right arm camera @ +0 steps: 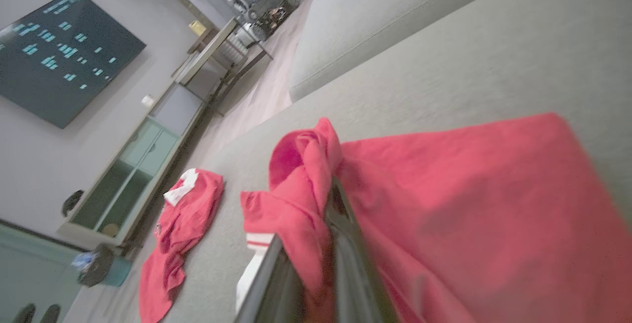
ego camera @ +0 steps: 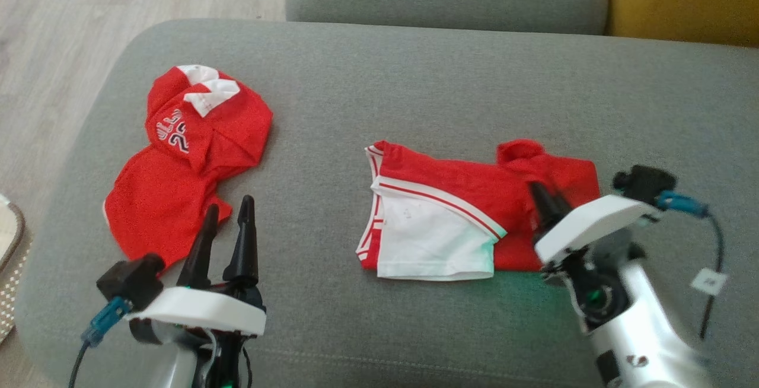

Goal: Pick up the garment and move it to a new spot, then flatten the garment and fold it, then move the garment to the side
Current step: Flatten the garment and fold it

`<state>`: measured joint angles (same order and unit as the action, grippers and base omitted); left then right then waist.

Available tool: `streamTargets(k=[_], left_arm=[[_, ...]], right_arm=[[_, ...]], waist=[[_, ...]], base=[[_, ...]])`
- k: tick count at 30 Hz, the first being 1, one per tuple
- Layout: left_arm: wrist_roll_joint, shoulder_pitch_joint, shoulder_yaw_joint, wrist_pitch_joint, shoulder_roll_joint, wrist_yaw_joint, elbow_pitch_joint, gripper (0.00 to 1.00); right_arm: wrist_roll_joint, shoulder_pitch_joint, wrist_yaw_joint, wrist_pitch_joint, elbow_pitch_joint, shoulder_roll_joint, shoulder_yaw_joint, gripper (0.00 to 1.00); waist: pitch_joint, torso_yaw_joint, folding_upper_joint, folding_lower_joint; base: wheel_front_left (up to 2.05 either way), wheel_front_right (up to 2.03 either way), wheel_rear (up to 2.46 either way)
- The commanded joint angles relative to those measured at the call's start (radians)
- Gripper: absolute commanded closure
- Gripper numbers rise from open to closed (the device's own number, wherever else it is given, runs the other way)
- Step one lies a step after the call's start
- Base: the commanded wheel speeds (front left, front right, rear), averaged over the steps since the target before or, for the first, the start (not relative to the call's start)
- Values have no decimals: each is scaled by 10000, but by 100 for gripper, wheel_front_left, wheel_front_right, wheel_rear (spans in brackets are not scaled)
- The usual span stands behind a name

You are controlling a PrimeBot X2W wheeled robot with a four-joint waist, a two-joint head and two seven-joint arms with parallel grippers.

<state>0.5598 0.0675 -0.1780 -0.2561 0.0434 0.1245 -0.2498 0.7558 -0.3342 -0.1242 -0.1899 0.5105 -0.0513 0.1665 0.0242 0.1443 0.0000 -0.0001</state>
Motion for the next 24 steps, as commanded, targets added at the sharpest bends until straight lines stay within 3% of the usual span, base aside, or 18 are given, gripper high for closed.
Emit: streamTargets(k=[1,10,16,17,18,24], left_arm=[[53,305,273,-57,68,58,299,0],[225,317,-18,-57,68,36,247,0],[308,382,-44,-57,68,22,208,0],[328,394,-55,-57,68,21,192,0],[349,404,-69,-57,68,21,166,0],[385,435,39,-57,68,-1,109,0]], right_arm=[[294,-471,-65,299,-174,9,522,100],[4017,-1923,-65,2319,1694,10,3240,100],[5479,-2672,-65,2982,2822,10,4965,100],[5693,-2785,-65,3082,3075,10,5319,63],[5913,-2873,-65,3105,3355,10,5678,0],[7497,-3508,-65,3466,3583,10,7222,0]], waist=[[6,116,0,1],[256,877,0,1],[465,1202,0,1],[497,1245,0,1],[520,1282,0,1],[572,1220,0,1]], base=[[0,0,0],[0,0,0],[0,0,0],[0,0,0],[0,0,0],[0,0,0]])
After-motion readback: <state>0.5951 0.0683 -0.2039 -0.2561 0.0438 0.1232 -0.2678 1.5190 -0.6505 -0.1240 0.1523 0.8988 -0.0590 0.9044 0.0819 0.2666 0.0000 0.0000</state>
